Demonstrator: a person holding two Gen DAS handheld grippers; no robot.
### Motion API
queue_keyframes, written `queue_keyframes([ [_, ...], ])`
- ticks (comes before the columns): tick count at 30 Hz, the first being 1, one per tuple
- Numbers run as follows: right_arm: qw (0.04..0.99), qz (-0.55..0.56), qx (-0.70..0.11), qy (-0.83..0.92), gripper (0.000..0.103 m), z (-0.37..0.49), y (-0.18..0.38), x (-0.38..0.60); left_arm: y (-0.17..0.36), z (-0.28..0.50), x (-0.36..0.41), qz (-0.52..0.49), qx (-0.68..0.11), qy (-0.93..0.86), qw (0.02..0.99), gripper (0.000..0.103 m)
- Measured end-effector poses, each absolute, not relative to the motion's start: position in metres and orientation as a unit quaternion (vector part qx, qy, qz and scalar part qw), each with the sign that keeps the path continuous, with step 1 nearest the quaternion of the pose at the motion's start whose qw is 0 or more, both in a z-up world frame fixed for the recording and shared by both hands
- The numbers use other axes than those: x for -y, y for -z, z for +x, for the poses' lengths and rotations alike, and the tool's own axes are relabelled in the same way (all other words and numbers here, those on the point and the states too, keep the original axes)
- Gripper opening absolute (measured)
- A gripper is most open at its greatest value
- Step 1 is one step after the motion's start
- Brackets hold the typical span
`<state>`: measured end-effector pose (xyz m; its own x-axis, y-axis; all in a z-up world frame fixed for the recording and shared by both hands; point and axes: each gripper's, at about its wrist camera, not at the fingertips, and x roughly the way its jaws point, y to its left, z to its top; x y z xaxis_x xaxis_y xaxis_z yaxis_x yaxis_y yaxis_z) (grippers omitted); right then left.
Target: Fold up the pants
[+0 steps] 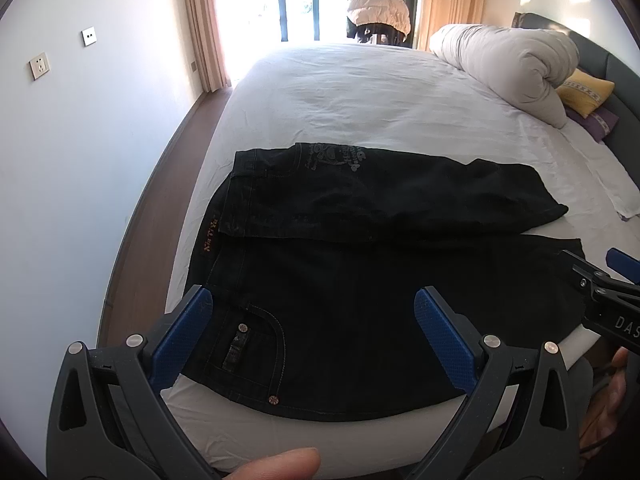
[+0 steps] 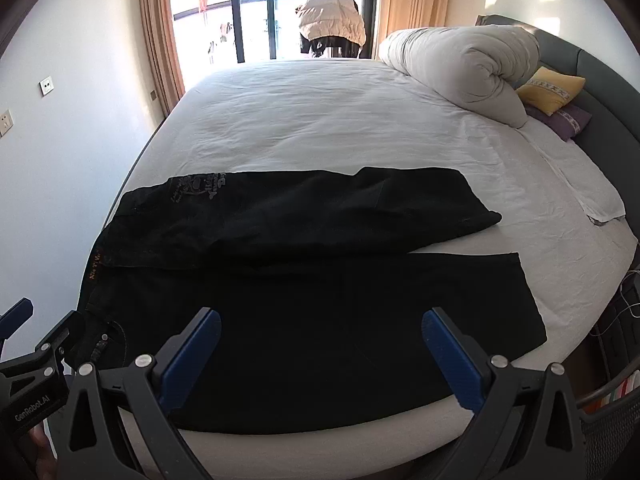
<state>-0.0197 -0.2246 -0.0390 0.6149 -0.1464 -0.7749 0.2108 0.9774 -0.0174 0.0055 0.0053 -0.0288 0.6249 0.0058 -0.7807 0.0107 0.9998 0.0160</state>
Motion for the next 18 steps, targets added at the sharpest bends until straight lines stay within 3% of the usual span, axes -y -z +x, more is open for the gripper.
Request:
queue_keyframes([
  [11,0.891,0.031,-0.446,0.08,0.103,0.016,0.053,0.231,0.053,0.046,-0.01,0.015,-0.461,-0.001,0.887,0.103],
  [18,0.899,0.034,-0.431,-0.07,0.103,0.086,0.06,0.243,0.068,0.133,-0.028,0.04,-0.453,0.095,0.885,0.103],
])
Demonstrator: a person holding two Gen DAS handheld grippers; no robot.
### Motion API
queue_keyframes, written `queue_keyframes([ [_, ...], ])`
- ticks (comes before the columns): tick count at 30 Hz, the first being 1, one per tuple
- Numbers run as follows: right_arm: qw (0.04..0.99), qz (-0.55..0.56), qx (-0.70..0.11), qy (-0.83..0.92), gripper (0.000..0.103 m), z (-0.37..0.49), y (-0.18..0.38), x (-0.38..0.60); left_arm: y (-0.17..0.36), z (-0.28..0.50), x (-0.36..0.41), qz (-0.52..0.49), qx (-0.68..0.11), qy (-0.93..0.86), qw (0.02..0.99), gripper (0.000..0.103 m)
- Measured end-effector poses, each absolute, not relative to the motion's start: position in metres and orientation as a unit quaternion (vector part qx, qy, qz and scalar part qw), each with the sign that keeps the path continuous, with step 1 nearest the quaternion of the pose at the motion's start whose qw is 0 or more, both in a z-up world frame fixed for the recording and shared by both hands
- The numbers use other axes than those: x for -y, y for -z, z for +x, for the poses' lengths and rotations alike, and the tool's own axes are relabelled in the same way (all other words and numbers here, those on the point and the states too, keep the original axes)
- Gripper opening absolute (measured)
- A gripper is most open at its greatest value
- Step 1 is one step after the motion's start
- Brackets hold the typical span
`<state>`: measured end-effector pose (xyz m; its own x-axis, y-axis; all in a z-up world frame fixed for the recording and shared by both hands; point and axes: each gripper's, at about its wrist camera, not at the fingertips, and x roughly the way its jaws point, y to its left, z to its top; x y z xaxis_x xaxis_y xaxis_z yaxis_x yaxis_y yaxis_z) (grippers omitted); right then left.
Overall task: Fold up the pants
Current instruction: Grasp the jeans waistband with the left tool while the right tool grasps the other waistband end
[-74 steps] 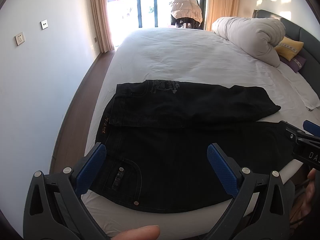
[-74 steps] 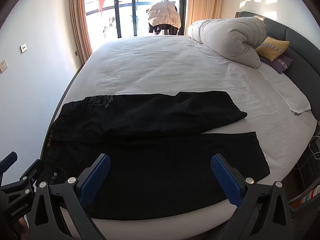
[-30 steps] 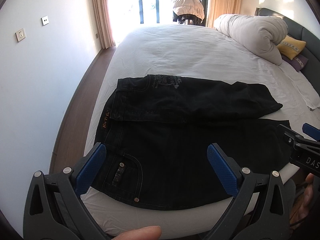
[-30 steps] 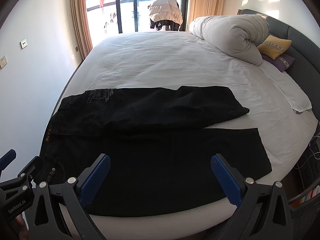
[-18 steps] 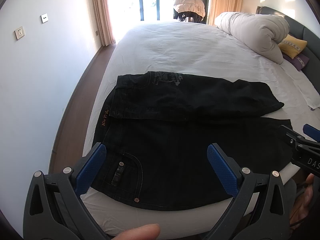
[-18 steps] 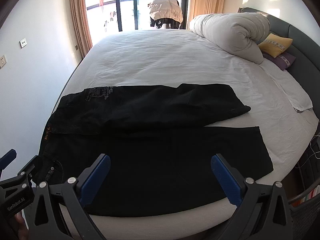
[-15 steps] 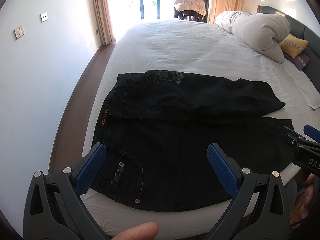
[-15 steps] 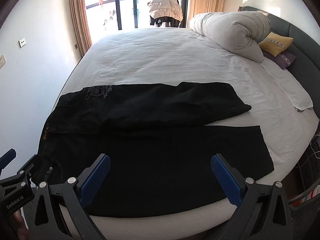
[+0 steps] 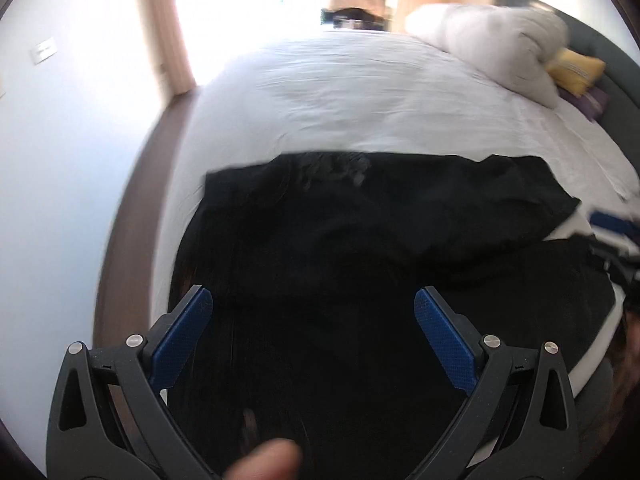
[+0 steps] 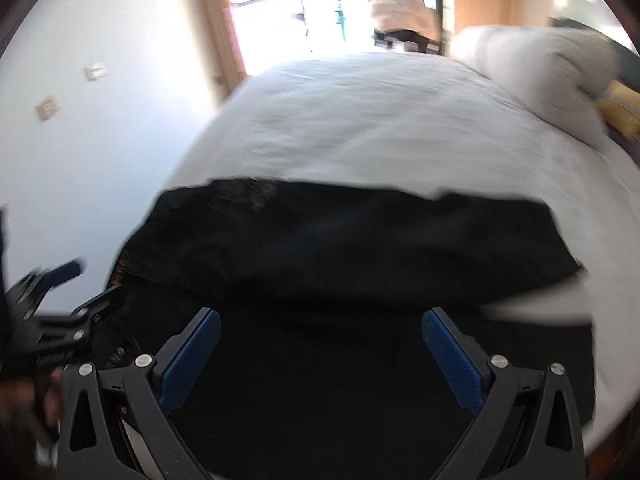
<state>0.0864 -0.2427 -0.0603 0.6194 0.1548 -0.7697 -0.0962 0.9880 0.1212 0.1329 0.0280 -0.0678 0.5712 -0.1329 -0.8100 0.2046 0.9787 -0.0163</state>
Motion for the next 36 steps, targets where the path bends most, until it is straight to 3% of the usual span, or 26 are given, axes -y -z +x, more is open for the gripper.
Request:
queue_keyframes([
  [6,0.893,-0.007,-0.412,-0.184,0.103,0.176,0.058,0.25,0.084,0.257,-0.045,0.118,-0.484,0.184,0.847,0.103],
  [11,0.864,-0.045,-0.435,-0.249,0.082,0.245,0.083,0.251,0.12,0.341,-0.039,0.203,-0.528,0.244,0.788,0.103],
  [17,0.831,-0.056,-0.455,-0.315,0.079,0.283,0.108,0.252,0.147,0.399,-0.034,0.208,-0.558,0.322,0.736,0.098],
  [18,0.828,-0.055,-0.455,-0.323,0.079,0.284,0.111,0.254,0.151,0.407,-0.039,0.204,-0.567,0.325,0.729,0.093],
  [20,0.822,-0.058,-0.458,-0.332,0.079,0.286,0.115,0.257,0.156,0.418,-0.045,0.196,-0.579,0.334,0.717,0.068],
  [21,0.819,-0.058,-0.461,-0.336,0.079,0.289,0.118,0.259,0.159,0.423,-0.048,0.195,-0.585,0.335,0.712,0.05],
  [22,0.816,-0.059,-0.464,-0.339,0.079,0.29,0.119,0.261,0.162,0.425,-0.05,0.194,-0.592,0.333,0.708,0.042],
  [27,0.805,-0.064,-0.479,-0.346,0.079,0.303,0.13,0.263,0.173,0.42,-0.05,0.197,-0.609,0.332,0.692,0.042],
  [31,0.798,-0.074,-0.489,-0.346,0.079,0.312,0.135,0.256,0.172,0.42,-0.045,0.186,-0.61,0.349,0.686,0.054],
  [36,0.793,-0.084,-0.493,-0.348,0.079,0.318,0.14,0.248,0.178,0.411,-0.04,0.214,-0.611,0.356,0.674,0.054],
])
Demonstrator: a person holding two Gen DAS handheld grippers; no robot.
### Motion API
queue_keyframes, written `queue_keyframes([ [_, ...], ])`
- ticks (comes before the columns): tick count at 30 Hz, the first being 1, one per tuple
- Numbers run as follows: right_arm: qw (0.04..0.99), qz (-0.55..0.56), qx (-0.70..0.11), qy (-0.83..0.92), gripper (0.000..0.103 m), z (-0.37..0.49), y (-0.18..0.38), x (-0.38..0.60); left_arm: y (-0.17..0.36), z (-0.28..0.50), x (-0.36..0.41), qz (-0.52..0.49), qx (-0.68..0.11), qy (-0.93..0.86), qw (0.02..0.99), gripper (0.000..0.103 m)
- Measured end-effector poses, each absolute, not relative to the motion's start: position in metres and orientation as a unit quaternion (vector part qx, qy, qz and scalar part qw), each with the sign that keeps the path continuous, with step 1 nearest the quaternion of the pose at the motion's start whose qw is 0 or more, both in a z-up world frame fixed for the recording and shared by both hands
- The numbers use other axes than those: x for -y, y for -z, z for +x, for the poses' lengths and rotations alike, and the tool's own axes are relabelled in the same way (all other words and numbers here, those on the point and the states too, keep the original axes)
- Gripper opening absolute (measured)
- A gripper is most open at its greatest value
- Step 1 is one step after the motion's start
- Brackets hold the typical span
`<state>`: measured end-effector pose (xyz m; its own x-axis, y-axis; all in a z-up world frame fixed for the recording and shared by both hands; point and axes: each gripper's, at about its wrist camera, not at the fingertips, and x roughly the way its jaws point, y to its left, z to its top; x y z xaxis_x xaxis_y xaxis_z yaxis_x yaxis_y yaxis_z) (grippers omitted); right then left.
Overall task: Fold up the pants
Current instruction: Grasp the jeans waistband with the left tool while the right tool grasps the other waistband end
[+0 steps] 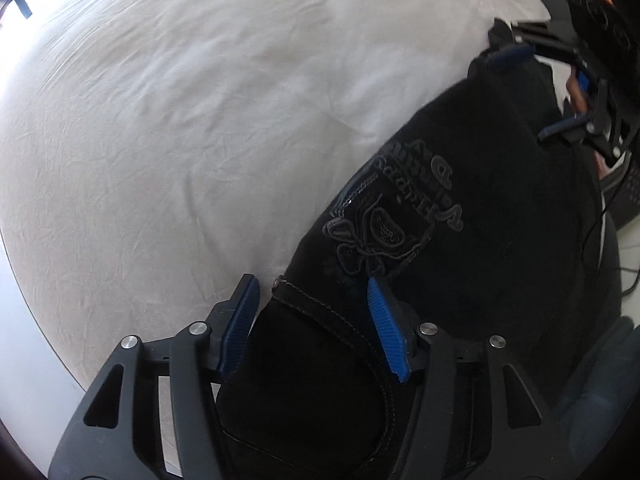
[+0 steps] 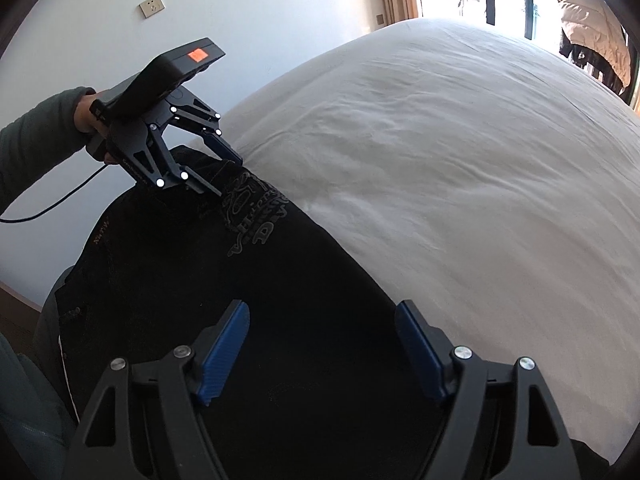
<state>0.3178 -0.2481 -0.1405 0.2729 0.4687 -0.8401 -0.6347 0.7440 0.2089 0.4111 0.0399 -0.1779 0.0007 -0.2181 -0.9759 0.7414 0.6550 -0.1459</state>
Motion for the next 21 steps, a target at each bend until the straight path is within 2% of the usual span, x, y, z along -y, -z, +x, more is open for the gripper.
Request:
queue_keyframes([
  [2,0.792,-0.089,-0.495,-0.348,0.079,0.32,0.141,0.246,0.176,0.41,-0.038,0.215,-0.608,0.359,0.675,0.032],
  [3,0.79,-0.091,-0.496,-0.348,0.079,0.321,0.141,0.246,0.176,0.41,-0.037,0.212,-0.607,0.361,0.675,0.018],
  [5,0.789,-0.096,-0.497,-0.348,0.077,0.323,0.14,0.245,0.174,0.406,-0.035,0.216,-0.597,0.363,0.682,0.011],
  [9,0.785,-0.105,-0.501,-0.349,0.073,0.328,0.14,0.244,0.163,0.389,-0.035,0.224,-0.56,0.357,0.713,0.007],
  [13,0.776,-0.131,-0.507,-0.352,0.063,0.333,0.143,0.239,0.143,0.36,-0.039,0.224,-0.509,0.349,0.754,0.007],
  [21,0.758,-0.149,-0.527,-0.354,0.061,0.353,0.153,0.23,0.116,0.311,-0.046,0.25,-0.443,0.337,0.792,0.007],
])
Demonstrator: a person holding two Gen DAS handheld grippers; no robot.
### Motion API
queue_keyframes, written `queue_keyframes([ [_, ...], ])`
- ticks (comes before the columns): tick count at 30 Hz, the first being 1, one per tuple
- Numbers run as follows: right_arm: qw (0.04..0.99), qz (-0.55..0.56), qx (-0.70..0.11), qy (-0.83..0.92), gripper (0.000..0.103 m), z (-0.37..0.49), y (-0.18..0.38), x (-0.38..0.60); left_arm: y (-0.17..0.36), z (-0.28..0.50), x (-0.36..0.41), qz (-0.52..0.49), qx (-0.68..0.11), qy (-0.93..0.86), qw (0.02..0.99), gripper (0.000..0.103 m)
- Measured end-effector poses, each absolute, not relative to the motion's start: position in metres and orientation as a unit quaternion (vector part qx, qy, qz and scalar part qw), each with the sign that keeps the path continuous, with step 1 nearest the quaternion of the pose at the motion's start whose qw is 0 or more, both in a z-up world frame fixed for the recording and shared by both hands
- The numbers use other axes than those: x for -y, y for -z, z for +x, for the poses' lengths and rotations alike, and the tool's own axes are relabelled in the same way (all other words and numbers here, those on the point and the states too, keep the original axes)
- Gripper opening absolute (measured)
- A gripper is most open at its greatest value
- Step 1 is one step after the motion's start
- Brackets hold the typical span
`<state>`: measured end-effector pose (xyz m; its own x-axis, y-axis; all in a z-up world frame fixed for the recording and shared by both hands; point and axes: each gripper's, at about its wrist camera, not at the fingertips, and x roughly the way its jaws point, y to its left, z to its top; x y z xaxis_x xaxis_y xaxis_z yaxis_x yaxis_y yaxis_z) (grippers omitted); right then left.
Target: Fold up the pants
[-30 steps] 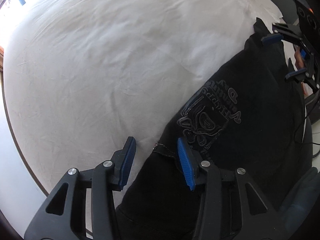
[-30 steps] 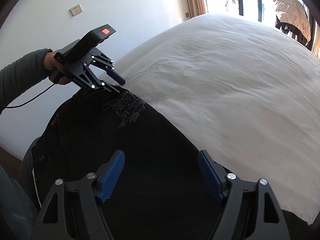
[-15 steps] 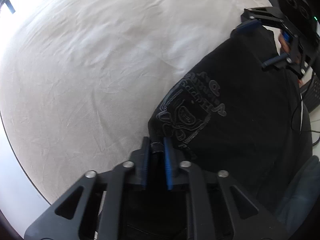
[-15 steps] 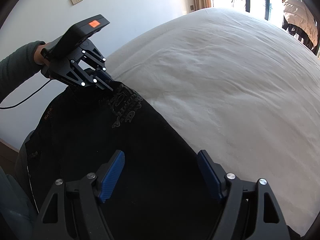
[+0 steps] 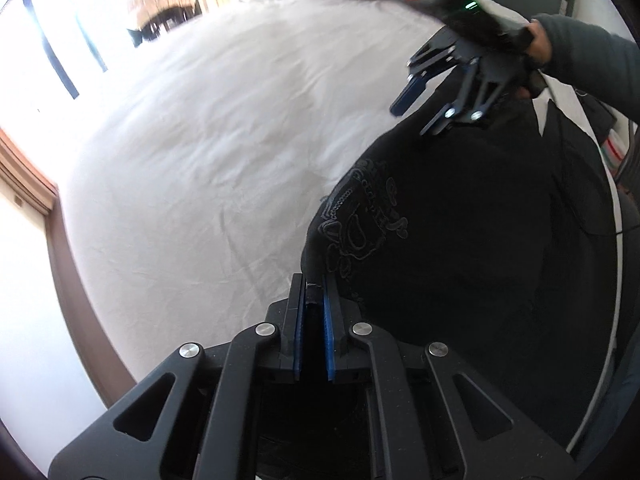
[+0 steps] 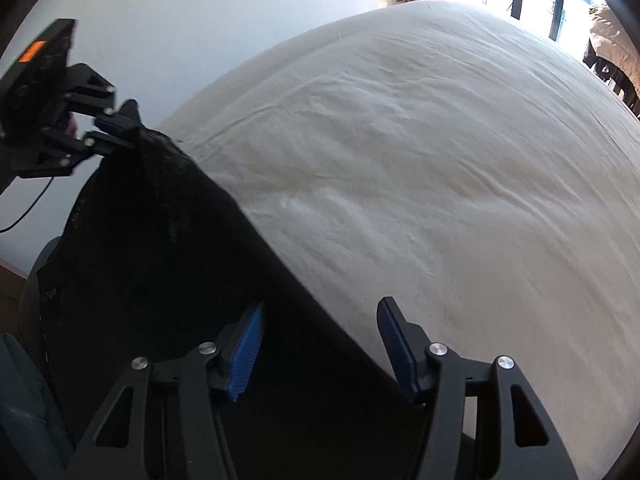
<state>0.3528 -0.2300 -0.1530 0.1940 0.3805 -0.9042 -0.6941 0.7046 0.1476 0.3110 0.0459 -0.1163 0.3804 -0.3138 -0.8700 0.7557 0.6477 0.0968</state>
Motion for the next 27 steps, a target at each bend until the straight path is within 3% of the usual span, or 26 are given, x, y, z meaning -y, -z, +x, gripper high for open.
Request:
queue_keyframes([
  [9,0.738,-0.162,-0.522,-0.397,0.058,0.356,0.146,0.202,0.1,0.279,-0.048,0.279,-0.396,0.335,0.808,0.006],
  [11,0.723,-0.167,-0.534,-0.404,0.041,0.357,0.151,0.196,0.097,0.276,-0.05,0.273,-0.396,0.338,0.809,0.006],
  [13,0.716,-0.163,-0.541,-0.409,0.036,0.358,0.152,0.196,0.096,0.272,-0.051,0.277,-0.394,0.34,0.808,0.007],
  [17,0.718,-0.152,-0.537,-0.416,0.014,0.353,0.144,0.198,0.094,0.268,-0.054,0.274,-0.395,0.339,0.809,0.006],
  [27,0.77,-0.154,-0.498,-0.369,0.005,0.314,0.111,0.199,0.084,0.254,-0.057,0.245,-0.391,0.325,0.825,0.006],
])
